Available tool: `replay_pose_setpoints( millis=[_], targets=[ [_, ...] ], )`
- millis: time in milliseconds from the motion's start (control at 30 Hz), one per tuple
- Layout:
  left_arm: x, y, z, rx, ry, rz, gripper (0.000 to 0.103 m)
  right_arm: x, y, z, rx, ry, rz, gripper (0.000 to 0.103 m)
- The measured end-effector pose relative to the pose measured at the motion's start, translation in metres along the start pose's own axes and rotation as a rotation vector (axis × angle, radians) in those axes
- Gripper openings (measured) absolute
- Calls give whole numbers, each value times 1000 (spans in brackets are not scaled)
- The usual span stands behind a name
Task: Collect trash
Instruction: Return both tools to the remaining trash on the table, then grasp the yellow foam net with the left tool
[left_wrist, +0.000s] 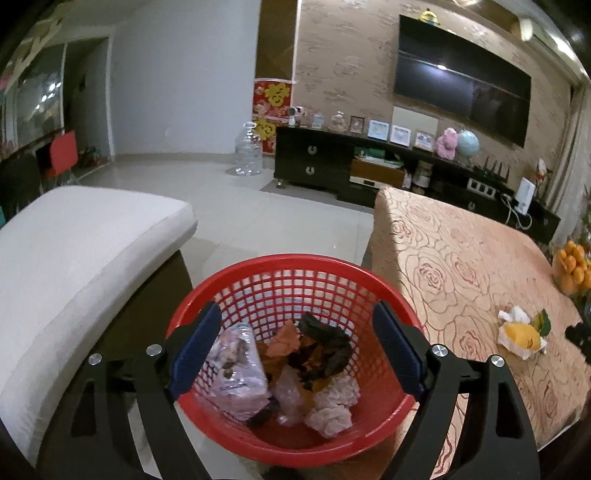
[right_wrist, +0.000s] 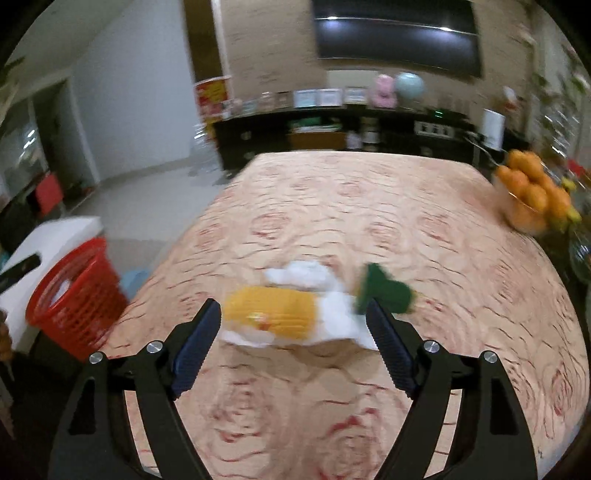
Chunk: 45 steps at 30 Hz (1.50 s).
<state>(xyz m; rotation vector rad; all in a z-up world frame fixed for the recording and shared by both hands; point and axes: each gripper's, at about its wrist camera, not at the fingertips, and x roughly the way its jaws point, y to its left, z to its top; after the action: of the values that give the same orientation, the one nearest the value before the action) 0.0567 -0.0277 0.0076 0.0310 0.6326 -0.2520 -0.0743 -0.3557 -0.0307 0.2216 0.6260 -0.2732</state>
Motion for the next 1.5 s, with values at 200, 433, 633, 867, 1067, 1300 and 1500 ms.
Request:
replay_pose_setpoints(
  millis=[200, 433, 633, 867, 1067, 1300, 1500],
  targets=[
    [-5, -28, -3, 61, -20, -32, 81, -2, -41, -8, 90, -5, -77, 79],
    [-2, -80, -8, 186, -4, -97, 81, -6, -61, -14, 154, 2, -102, 79],
    [7, -123, -9, 271, 24, -169, 81, -3, -66, -17, 179, 18, -95, 79],
    [26, -185, -15, 366, 93, -328, 81, -2, -75, -19, 220, 33, -97, 79],
    [44, -238, -13, 421, 127, -422, 81, 0, -86, -19, 277, 39, -86, 79],
    [70, -295, -26, 480, 226, -564, 81, 1, -91, -20, 307, 52, -64, 79],
    [86, -319, -49, 519, 273, -569, 57, 2, -95, -22, 327, 62, -43, 79]
  ],
)
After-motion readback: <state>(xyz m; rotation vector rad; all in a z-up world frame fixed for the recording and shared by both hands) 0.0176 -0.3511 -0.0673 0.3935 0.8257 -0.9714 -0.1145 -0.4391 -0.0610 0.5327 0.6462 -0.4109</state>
